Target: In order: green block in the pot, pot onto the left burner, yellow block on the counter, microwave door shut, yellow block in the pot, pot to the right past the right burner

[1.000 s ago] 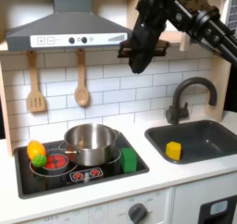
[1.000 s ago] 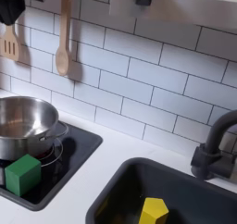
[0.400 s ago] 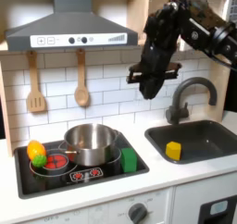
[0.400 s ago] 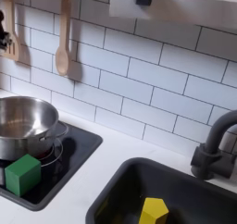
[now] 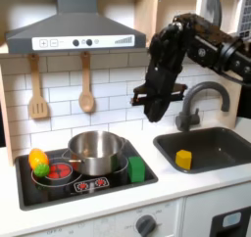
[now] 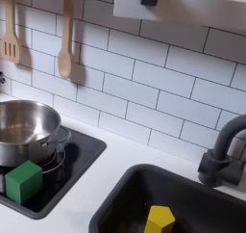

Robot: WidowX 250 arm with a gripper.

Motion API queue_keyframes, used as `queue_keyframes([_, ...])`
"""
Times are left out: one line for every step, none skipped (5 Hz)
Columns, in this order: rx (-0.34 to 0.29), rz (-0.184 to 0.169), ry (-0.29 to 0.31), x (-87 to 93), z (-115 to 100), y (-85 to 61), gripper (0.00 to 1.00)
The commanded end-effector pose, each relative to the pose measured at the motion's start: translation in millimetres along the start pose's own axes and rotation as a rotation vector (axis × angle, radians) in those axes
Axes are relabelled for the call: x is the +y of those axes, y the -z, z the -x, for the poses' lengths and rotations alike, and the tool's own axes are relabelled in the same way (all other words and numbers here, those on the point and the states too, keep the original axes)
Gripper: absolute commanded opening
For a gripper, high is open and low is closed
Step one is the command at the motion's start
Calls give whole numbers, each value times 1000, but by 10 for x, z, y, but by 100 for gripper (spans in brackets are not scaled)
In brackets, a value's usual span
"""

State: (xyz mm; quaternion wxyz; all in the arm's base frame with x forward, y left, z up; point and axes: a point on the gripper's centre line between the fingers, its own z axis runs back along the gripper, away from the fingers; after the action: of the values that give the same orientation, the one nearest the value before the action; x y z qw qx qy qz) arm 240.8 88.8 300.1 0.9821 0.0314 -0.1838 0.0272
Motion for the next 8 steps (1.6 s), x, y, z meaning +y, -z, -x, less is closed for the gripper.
queue_keyframes([77, 14, 49, -41, -122, 393, 100])
queue_keyframes([112, 27, 89, -92, -237, 588, 100])
queue_keyframes([158, 48, 121, -130, -281, 793, 100])
queue_keyframes([178, 51, 138, -135, -319, 927, 100])
queue_keyframes([201, 49, 153, -128, -336, 1042, 100])
queue_keyframes([228, 58, 166, -147, -309, 1153, 100])
queue_keyframes([240, 70, 184, -187, -306, 1204, 100])
queue_keyframes([260, 72, 190, -226, -259, 1224, 100])
